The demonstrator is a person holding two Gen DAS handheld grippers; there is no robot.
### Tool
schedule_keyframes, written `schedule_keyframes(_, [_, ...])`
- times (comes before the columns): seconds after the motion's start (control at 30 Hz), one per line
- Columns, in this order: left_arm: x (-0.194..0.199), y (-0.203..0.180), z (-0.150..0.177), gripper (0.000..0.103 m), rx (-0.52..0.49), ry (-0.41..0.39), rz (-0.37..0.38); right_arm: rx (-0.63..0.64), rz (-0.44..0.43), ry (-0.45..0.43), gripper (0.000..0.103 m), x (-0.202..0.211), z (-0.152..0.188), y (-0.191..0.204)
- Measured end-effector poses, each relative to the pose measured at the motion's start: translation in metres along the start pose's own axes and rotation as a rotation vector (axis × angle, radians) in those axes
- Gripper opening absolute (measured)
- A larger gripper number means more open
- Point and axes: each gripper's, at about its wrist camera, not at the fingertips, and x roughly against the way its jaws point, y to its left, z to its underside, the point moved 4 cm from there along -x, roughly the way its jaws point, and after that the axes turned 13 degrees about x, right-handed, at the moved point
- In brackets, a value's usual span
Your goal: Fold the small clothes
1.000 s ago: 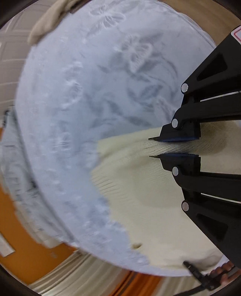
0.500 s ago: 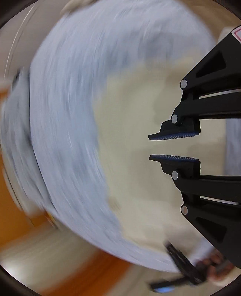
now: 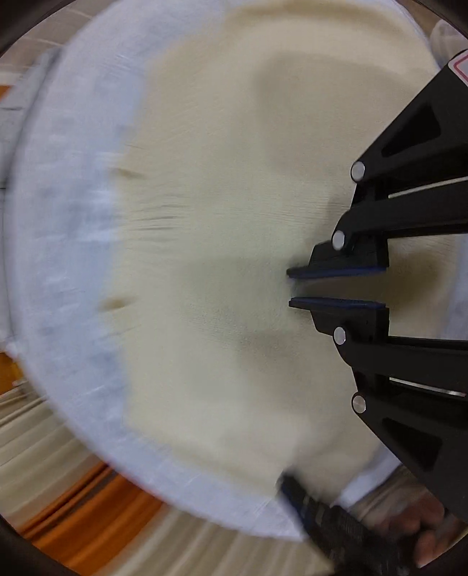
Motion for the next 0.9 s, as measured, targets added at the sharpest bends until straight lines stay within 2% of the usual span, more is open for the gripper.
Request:
schedule_keyframes(0.03, [0.001, -0.001, 0.001, 0.036, -0.01, -0.005, -0.005, -0.01, 0.003, -0.005, 0.01, 0.006, -0.003, 0.001])
schedule_keyframes(0.1, [0.003, -0.001, 0.002, 0.037, -0.018, -0.01, 0.004, -0.041, -0.033, -0.076, 0.01, 0.03, -0.013, 0.008])
schedule_keyframes(0.17, [0.003, 0.001, 0.003, 0.037, -0.02, -0.014, 0.009, -0.018, -0.036, -0.097, 0.01, 0.037, -0.019, 0.019])
schedule_keyframes(0.23, [0.002, 0.002, 0.003, 0.037, -0.012, -0.017, 0.011, 0.041, 0.003, -0.05, 0.01, 0.02, -0.025, 0.026])
schedule_keyframes(0.27, [0.002, 0.001, 0.003, 0.04, -0.012, -0.017, 0.015, 0.054, 0.03, 0.028, 0.01, -0.005, -0.023, 0.024])
schedule_keyframes(0.3, [0.003, 0.0, 0.003, 0.041, -0.015, -0.017, 0.022, 0.05, 0.035, 0.066, 0.009, -0.016, -0.019, 0.024])
schedule_keyframes(0.37, [0.005, 0.001, 0.004, 0.041, -0.015, -0.022, 0.032, 0.012, 0.034, 0.026, 0.011, -0.007, -0.024, 0.028])
schedule_keyframes(0.4, [0.005, 0.001, 0.005, 0.041, -0.016, -0.024, 0.037, -0.015, -0.002, -0.023, 0.011, 0.004, -0.03, 0.032])
schedule_keyframes(0.47, [0.006, 0.003, 0.008, 0.041, -0.022, -0.027, 0.041, -0.02, -0.013, -0.081, 0.011, 0.018, -0.037, 0.04])
schedule_keyframes(0.5, [0.007, 0.003, 0.008, 0.041, -0.025, -0.029, 0.041, -0.006, -0.006, -0.08, 0.011, 0.02, -0.037, 0.042])
schedule_keyframes(0.6, [0.008, 0.002, 0.008, 0.042, -0.025, -0.03, 0.043, 0.056, 0.061, 0.07, 0.009, -0.026, -0.033, 0.04])
schedule_keyframes(0.67, [0.011, 0.004, 0.008, 0.042, -0.02, -0.032, 0.046, 0.023, 0.046, 0.037, 0.011, -0.021, -0.036, 0.038])
schedule_keyframes(0.73, [0.017, 0.009, 0.01, 0.042, -0.009, -0.038, 0.048, -0.026, -0.006, -0.034, 0.011, 0.002, -0.038, 0.037])
schedule_keyframes(0.8, [0.026, 0.018, 0.009, 0.042, 0.027, -0.057, 0.061, -0.032, 0.005, -0.097, 0.011, 0.027, -0.034, 0.034])
schedule_keyframes(0.83, [0.034, 0.025, 0.009, 0.048, 0.075, -0.066, 0.085, -0.027, 0.028, -0.115, 0.011, 0.039, -0.03, 0.03])
schedule_keyframes(0.87, [0.039, 0.032, 0.008, 0.068, 0.132, -0.079, 0.104, -0.023, 0.043, -0.124, 0.011, 0.045, -0.026, 0.025])
schedule_keyframes(0.9, [0.045, 0.043, 0.007, 0.079, 0.213, -0.102, 0.106, -0.022, 0.065, -0.125, 0.011, 0.048, -0.02, 0.017])
